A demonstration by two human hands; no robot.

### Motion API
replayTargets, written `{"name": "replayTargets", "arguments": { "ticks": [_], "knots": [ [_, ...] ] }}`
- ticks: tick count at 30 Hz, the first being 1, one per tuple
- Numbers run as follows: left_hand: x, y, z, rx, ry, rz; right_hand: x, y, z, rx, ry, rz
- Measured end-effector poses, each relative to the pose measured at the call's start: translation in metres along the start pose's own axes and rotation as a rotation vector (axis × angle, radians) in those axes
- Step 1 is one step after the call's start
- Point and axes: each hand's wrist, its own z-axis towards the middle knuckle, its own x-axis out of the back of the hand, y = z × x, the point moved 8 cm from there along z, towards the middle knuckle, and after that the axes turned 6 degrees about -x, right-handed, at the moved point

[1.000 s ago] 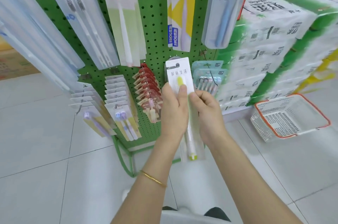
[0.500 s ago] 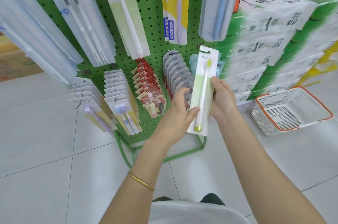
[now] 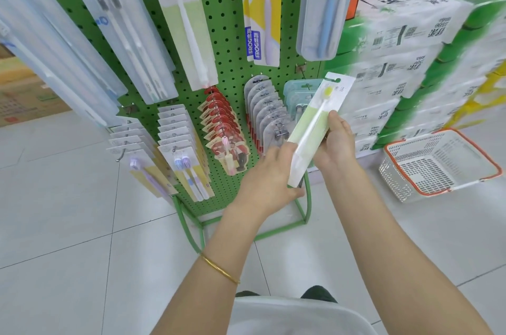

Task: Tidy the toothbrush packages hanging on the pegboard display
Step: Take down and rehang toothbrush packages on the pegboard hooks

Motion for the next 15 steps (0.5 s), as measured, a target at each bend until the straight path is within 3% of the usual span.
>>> {"name": "replayTargets", "arguments": {
  "ticks": [2,7,12,15],
  "knots": [
    [0.000,0.002,0.001,-0.001,-0.028,-0.005,0.000,0.005,0.001,-0.036,-0.048,-0.015],
    [-0.003,-0.003,0.002,0.057,-0.107,-0.299,0.008,0.016,0.000,-0.158,-0.108,-0.076],
    [-0.009,-0.023,0.001,0.236,-0.129,-0.633,0.016,0.018,-0.003,-0.117,-0.072,-0.223],
    [-0.011,-0.031,-0.002,0.260,-0.167,-0.609,0.008,0.012,-0.009,-0.049,-0.153,-0.366]
  ]
}}
